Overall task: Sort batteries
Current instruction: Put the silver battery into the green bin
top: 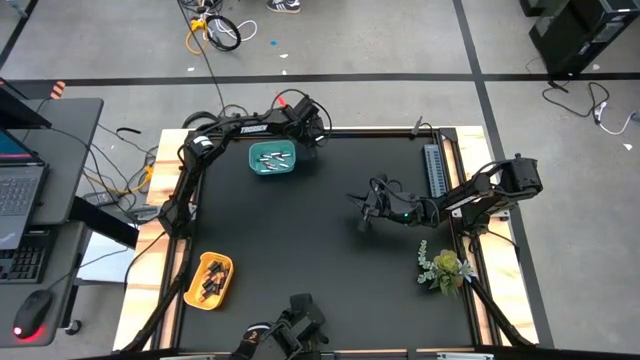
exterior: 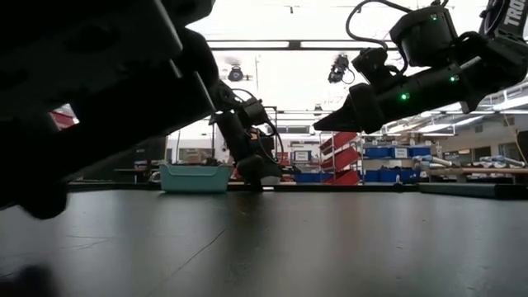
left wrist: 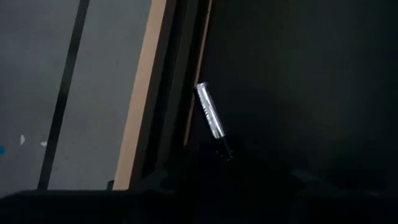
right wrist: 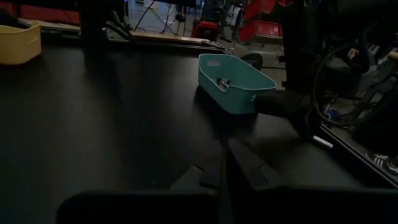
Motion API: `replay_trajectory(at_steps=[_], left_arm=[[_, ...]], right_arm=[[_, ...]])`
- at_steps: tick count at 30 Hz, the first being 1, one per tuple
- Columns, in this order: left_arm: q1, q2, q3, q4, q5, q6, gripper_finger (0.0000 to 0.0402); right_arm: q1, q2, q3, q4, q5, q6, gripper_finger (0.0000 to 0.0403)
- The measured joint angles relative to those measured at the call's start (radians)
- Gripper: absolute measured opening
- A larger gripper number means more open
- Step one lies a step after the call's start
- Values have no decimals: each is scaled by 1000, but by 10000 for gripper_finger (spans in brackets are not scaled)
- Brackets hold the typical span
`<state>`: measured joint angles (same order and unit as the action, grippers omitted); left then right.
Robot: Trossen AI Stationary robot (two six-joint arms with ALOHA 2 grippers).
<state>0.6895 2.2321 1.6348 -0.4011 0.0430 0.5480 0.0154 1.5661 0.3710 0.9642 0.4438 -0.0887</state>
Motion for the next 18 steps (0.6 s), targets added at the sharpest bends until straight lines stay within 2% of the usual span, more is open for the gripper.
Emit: replay_trajectory(at_steps=[7,10,14,18], left_arm=[[-2,5,0,-1,5,-22,125],[-2,5,0,-6,6,-28,93],[-3,4,1,0,7,-29,21],[-3,5,1,-6,1,-32,9]], right_arm=[[0,0,0,0,0,0,12],[0,0,0,0,0,0,12],[0,0,0,0,0,0,12],[0,0,0,0,0,0,12]])
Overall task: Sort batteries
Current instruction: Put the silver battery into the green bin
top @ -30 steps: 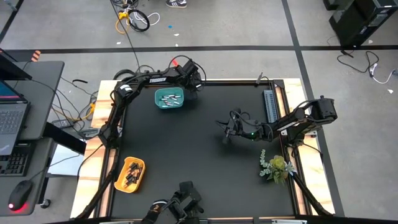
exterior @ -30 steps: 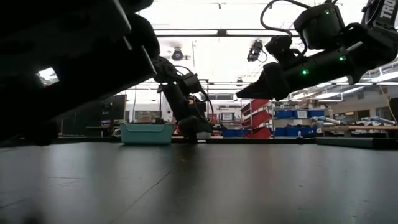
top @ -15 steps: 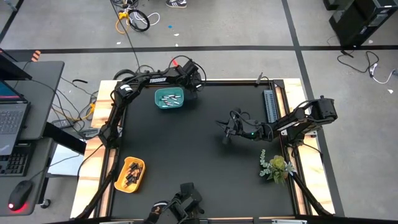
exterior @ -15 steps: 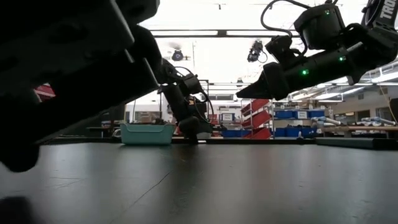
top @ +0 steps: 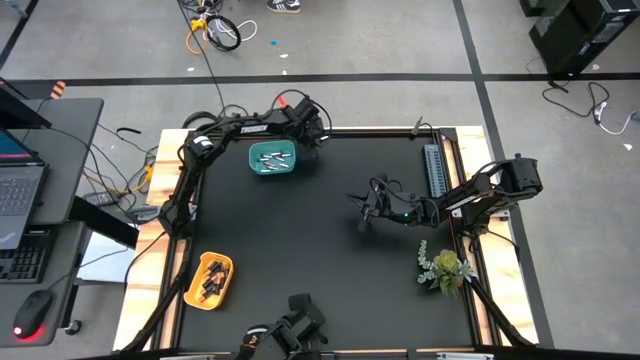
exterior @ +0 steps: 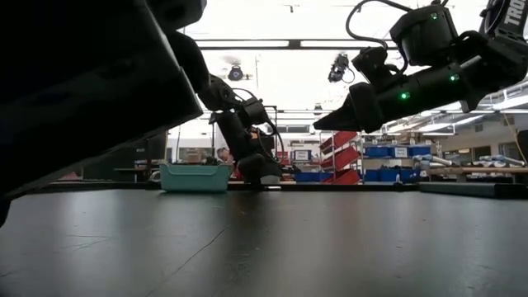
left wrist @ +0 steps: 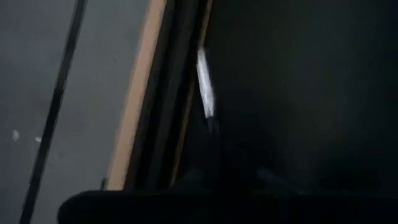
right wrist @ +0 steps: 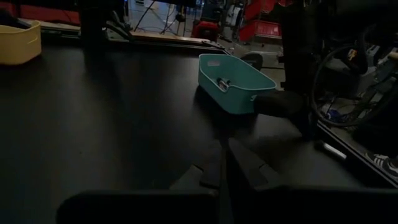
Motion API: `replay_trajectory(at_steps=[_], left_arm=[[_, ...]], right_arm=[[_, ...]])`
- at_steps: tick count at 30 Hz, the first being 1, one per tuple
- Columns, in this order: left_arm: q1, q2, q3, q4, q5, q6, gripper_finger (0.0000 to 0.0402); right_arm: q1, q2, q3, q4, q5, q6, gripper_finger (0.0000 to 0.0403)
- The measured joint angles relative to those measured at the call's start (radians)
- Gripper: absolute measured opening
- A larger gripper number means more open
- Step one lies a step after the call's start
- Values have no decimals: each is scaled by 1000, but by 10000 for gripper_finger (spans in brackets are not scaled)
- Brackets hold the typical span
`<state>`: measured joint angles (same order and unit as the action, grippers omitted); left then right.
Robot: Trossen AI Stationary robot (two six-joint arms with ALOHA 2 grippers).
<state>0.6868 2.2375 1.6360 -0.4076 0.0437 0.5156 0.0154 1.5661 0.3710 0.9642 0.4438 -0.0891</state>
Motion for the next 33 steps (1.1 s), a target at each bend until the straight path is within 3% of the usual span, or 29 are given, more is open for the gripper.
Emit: replay_trajectory(at_steps=[10,14,20,24,29,33], left_arm=[[-1,0,0,-21,-38,-2,10],[-9,-4,10,-44,-83,-27,46],[-30,-7,150,-219,-190,43,110],[-52,-59,226,-268,-141,58,126],[-96,-196,121,-125,-11,41,127],[-150,-335,-120,93,7,20,121]], right_arm=[[0,0,0,0,1,13,12],[0,0,0,-1,2,25,13],[-4,0,0,-13,4,73,19],[-16,0,0,-38,3,89,28],[-78,0,0,-137,-41,151,68],[-158,1,2,-215,-112,204,107]])
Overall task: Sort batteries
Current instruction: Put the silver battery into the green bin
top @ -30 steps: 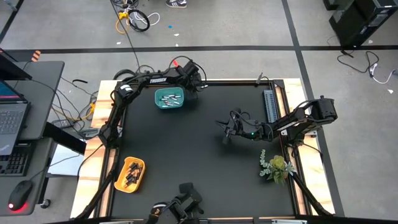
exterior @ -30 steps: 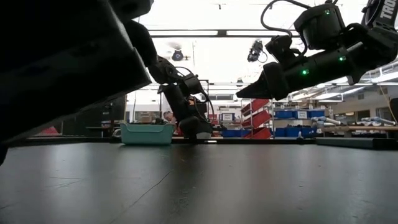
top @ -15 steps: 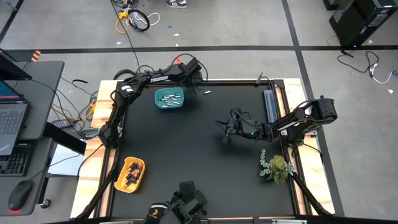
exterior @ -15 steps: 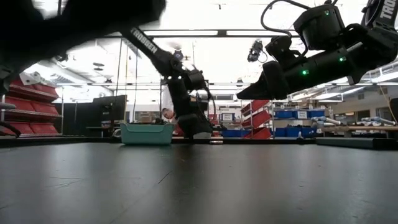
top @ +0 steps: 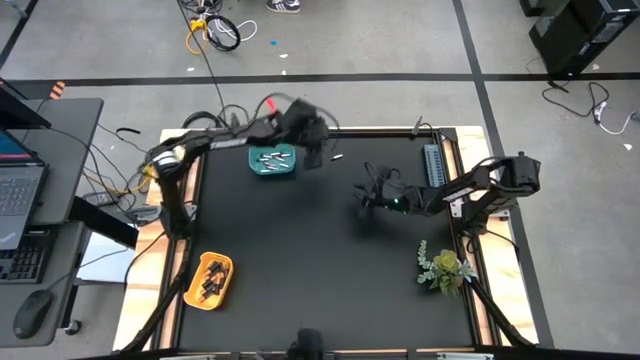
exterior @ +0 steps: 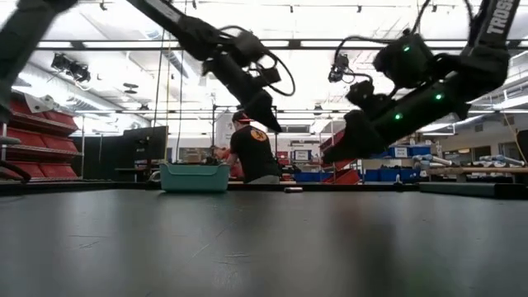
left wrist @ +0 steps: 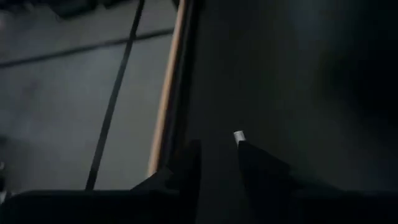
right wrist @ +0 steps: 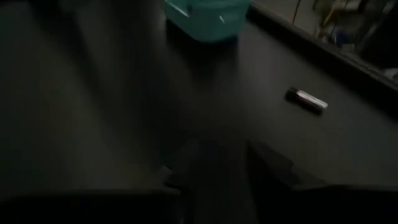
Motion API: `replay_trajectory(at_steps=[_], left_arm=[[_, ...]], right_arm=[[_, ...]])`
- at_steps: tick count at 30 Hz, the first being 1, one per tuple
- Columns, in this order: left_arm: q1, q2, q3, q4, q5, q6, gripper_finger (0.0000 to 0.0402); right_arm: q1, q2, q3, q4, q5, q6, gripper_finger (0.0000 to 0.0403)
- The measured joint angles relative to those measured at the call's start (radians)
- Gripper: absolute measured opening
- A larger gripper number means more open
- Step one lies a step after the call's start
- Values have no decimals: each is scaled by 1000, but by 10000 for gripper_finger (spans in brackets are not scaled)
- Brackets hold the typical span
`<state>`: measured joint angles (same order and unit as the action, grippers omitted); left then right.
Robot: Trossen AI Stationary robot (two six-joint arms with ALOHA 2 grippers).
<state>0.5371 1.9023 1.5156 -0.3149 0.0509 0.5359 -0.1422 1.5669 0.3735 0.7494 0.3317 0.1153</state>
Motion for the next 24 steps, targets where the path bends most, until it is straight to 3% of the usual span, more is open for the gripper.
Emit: replay_trajectory(at_steps=[5,11,16,20,24], left_arm=[[-73,-199,-362,326,-20,-78,116],[-150,-459,-700,551,-115,-193,116],[-221,-660,-902,623,-174,-277,116],[-269,-777,-1021,690,-239,-312,116],[-295,-841,-1086,716,-285,-341,115]], right_arm=[[-95,10,122,-245,-85,-31,129],[-198,78,303,-461,-204,-265,129],[-260,141,356,-469,-266,-462,139],[-297,208,388,-469,-330,-483,157],[-313,248,417,-470,-316,-485,173]])
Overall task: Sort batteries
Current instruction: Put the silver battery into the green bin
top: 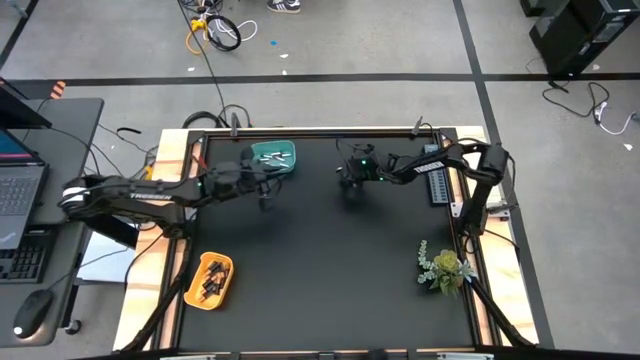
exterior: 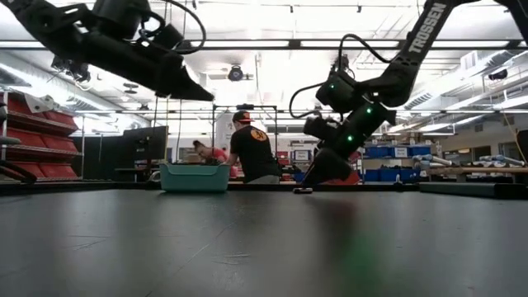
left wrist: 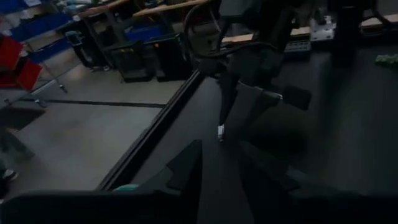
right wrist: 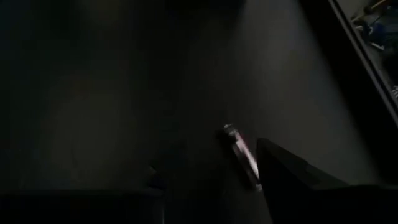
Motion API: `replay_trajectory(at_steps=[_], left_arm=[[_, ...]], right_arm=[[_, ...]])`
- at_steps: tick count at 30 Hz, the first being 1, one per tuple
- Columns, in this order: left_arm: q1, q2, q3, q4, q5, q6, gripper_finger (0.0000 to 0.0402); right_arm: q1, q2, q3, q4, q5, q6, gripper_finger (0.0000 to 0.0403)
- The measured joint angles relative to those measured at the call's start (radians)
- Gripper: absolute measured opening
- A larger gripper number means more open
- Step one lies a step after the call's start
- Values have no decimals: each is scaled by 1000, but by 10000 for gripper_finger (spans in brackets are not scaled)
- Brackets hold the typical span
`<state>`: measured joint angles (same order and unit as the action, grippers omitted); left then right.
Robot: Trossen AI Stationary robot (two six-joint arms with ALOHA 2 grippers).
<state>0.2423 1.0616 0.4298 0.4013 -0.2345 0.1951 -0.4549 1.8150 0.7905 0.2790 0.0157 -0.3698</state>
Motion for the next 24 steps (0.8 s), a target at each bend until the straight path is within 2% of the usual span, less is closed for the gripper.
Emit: replay_trajectory(at_steps=[6,10,24], left_arm=[[-28,-23,-11,-58,-60,-24,115],[-28,-23,-11,-45,-69,-23,115],[-28,-23,-11,5,-69,-7,115]], right_arm=[[10,-18,7,-5,2,-49,169],[-36,-18,7,-69,-78,-34,161],[-79,-17,7,-145,-178,-8,138]])
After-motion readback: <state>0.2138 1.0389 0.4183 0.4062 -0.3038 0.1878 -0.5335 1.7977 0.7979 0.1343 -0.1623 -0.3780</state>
